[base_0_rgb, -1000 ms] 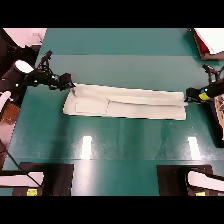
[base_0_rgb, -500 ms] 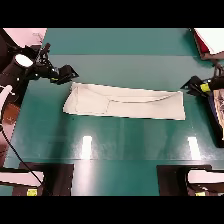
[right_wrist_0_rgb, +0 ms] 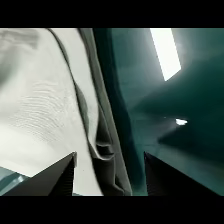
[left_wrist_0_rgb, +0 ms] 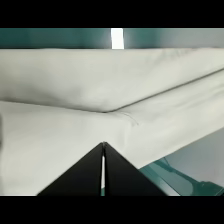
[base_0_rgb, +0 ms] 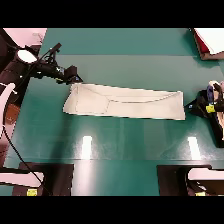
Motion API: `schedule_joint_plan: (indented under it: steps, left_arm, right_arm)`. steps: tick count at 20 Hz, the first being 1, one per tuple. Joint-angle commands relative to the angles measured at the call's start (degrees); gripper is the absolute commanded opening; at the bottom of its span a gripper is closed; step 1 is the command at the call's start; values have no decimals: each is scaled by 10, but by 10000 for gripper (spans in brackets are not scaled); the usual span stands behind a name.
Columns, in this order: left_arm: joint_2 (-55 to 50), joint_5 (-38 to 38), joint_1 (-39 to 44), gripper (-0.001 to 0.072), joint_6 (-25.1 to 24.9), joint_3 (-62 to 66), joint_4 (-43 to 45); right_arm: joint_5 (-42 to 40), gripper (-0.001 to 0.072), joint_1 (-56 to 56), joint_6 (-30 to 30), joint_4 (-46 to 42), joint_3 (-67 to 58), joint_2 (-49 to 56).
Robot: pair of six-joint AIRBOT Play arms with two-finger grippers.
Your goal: Fold the shirts.
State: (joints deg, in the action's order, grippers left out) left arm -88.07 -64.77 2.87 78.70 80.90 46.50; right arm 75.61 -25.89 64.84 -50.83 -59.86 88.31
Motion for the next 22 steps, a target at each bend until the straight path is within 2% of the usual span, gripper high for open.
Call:
schedule_joint_plan:
  steps: [1,3,6,8,9,10,11,16,22]
  left_arm:
    - [0,19,44,29,-1,1,-2]
    - [-2,31,69,28,-1,1,-1]
    - [-4,39,110,28,-1,1,0]
    - [-5,66,142,28,-1,1,5]
    - [-7,83,159,28,0,1,5]
    - [-14,95,177,27,1,2,2]
    - [-26,106,195,28,6,2,2]
    - [-145,91,262,27,10,81,-7]
    - [-266,63,288,28,55,196,-2]
  right_arm:
    - [1,491,-4,-46,54,11,29]
    - [6,489,17,-47,52,-3,44]
    - [7,426,52,-47,52,-28,57]
    - [4,262,75,-50,53,-36,56]
    - [5,214,85,-50,53,-40,56]
    - [9,98,94,-50,54,-45,56]
    - [17,14,101,-50,56,-52,56]
    - [106,14,145,-39,78,-134,11]
    - [113,14,242,51,77,-273,-84]
